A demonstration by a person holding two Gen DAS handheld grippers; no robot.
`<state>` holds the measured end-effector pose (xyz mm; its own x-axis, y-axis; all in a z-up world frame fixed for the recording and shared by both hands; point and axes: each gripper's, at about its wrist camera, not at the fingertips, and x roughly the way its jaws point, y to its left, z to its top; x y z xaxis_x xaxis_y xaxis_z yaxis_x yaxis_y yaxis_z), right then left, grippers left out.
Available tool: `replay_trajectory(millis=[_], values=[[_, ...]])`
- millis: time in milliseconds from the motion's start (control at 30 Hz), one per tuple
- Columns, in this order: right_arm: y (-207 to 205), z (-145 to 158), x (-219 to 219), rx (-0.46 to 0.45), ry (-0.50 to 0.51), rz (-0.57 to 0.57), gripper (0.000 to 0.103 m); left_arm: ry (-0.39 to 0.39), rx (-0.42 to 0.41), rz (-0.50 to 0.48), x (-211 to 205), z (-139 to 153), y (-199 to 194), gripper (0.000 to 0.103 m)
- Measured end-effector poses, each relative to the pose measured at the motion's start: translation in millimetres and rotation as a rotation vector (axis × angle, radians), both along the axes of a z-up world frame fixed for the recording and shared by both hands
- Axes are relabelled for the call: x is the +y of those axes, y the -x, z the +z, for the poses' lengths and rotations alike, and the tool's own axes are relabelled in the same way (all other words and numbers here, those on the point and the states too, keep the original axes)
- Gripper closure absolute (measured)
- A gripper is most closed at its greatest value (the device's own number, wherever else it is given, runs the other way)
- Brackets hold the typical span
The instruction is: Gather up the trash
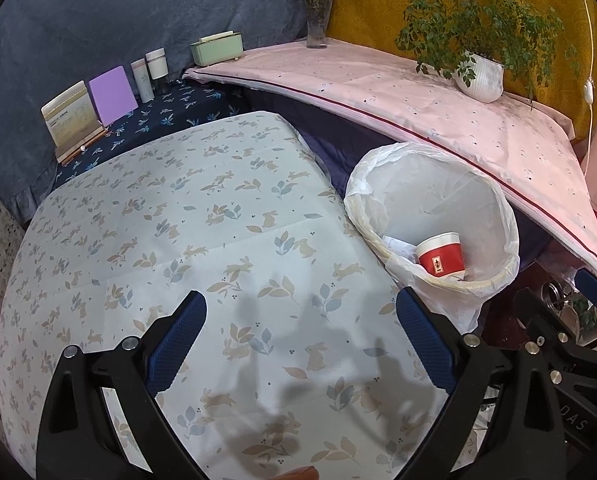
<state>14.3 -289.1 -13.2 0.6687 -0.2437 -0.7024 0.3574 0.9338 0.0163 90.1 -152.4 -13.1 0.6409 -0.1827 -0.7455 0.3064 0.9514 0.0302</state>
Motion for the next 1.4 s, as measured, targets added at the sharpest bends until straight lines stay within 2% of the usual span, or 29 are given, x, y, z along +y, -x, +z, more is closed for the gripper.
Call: replay_trajectory(millis=[900, 1400], values=[[9, -3, -4, 0.007, -0.001, -0.015, 0.013, -0.05, -0.011, -0.001, -9, -2, 12, 0.012], [11, -5, -5, 0.006, 0.0, -0.016, 0.013, -0.051, 0.0, -0.007, -11, -3, 14, 0.012]])
